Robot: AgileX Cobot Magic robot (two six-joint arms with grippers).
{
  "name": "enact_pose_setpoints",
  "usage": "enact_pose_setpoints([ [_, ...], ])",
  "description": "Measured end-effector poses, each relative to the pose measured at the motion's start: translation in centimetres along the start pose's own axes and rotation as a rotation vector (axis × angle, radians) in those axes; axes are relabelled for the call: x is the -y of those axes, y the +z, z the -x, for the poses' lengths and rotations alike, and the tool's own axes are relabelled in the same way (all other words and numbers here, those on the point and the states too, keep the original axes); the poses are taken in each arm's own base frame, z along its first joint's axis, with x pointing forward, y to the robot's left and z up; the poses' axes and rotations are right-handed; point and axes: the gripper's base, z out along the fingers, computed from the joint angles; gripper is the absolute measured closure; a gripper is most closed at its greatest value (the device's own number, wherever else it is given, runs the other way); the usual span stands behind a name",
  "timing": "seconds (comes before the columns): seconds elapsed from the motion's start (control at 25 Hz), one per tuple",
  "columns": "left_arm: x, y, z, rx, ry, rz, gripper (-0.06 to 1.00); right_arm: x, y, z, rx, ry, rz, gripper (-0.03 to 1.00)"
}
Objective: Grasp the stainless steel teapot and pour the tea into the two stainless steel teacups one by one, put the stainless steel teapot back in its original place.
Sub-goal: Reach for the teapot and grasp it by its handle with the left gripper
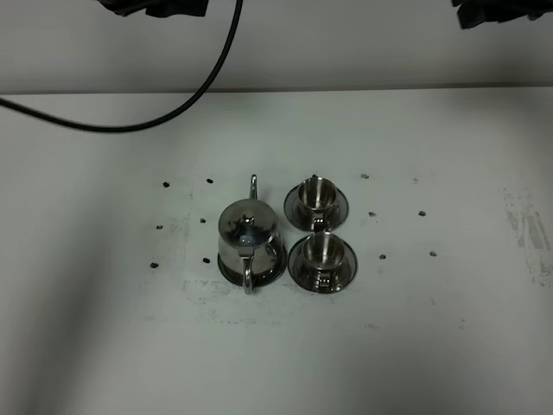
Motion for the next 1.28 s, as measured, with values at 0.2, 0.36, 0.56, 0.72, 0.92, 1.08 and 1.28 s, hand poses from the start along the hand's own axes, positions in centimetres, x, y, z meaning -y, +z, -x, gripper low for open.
enact_pose_setpoints([
  [0.2,1.6,-4.0,-0.8,0.047,0.091,0.056,0.56,-1.6,-7.3,-2.3,0.190,-0.009,-0.049,0.50],
  [0.36,3.0,-7.0,-1.3,0.072,0.155,0.067,0.56,-2.8,-12.3,-4.5,0.289,-0.022,-0.073,0.50],
  [0.56,4.0,-9.0,-3.2,0.063,0.188,0.071,0.57,-4.4,-17.8,-7.9,0.396,-0.035,-0.089,0.51],
  [0.72,4.1,-9.2,-4.8,0.092,0.187,0.097,0.59,-5.5,-20.5,-11.7,0.457,-0.038,-0.099,0.52],
  [0.92,4.5,-9.4,-4.8,0.157,0.169,0.071,0.63,-6.9,-23.1,-17.7,0.530,-0.038,-0.107,0.52],
  [1.08,4.8,-9.4,-4.9,0.153,0.166,0.048,0.64,-8.1,-24.4,-22.8,0.569,-0.037,-0.093,0.52],
  [1.28,5.1,-9.3,-5.1,0.125,0.218,0.025,0.64,-9.2,-24.8,-28.4,0.554,-0.043,-0.076,0.52],
])
